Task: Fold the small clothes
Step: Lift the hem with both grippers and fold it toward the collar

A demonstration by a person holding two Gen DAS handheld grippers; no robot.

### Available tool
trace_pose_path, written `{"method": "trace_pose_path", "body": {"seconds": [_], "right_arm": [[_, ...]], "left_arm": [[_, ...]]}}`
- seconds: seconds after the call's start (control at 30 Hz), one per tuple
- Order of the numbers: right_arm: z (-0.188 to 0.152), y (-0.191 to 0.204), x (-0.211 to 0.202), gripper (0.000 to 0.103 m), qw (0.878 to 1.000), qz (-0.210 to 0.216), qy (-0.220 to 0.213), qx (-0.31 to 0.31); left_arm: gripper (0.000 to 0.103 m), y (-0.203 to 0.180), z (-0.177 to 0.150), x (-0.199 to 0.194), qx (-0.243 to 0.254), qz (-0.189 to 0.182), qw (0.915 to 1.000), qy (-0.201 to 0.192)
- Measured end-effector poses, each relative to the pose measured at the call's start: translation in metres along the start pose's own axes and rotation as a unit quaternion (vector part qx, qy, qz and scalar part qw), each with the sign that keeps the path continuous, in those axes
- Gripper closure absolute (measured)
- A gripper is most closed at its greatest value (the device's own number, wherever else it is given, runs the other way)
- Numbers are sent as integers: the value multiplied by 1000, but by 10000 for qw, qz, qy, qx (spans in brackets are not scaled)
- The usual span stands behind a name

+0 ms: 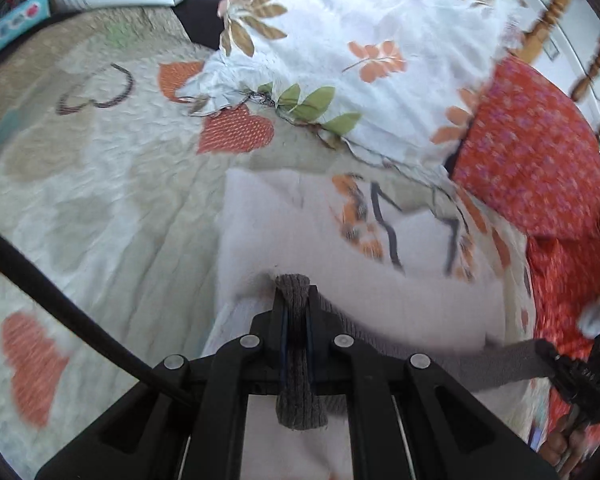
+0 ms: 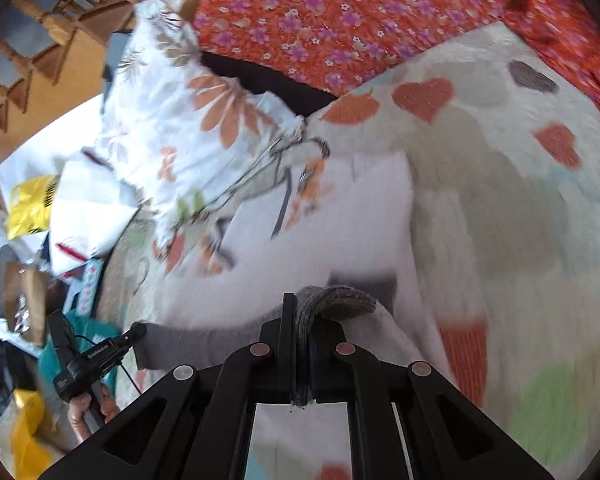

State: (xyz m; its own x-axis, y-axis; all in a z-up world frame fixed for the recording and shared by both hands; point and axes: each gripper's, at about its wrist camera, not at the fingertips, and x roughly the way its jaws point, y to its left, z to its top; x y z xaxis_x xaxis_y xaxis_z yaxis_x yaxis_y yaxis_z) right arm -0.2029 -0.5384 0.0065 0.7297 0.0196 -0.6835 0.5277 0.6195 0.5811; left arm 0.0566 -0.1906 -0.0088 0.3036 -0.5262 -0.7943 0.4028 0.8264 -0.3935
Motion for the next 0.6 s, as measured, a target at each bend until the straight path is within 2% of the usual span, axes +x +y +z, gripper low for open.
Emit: {"method": "trace_pose_path", "body": {"seconds": [0.1, 0.23, 0.37, 0.43, 0.5, 0.57, 0.6], "right_arm": [[31, -9, 37, 98, 9999, -104, 49, 84], [60, -21, 76, 96, 9995, -173, 81, 258], [79, -32, 99, 95, 9983, -206, -12, 540], [85, -36, 106, 85, 9974, -262, -63, 668], [88, -38, 108, 54, 9968, -195, -143, 757], [90, -38, 107, 48, 9964, -149, -199, 815], [91, -35, 106, 47, 9965, -250, -216, 773]], "left_arm": [[96, 1, 30, 31, -221, -186, 9996, 9], [95, 1, 59, 53, -228, -205, 9995, -47], [92, 23, 81, 69, -721, -533, 9960, 64], [84, 33, 85, 71, -895, -683, 9936, 55], [58, 40, 87, 66, -975, -631, 9932, -122], [52, 50, 89, 58, -1143, -767, 9902, -250], [51, 53, 90, 56, -1214, -777, 9892, -257]]}}
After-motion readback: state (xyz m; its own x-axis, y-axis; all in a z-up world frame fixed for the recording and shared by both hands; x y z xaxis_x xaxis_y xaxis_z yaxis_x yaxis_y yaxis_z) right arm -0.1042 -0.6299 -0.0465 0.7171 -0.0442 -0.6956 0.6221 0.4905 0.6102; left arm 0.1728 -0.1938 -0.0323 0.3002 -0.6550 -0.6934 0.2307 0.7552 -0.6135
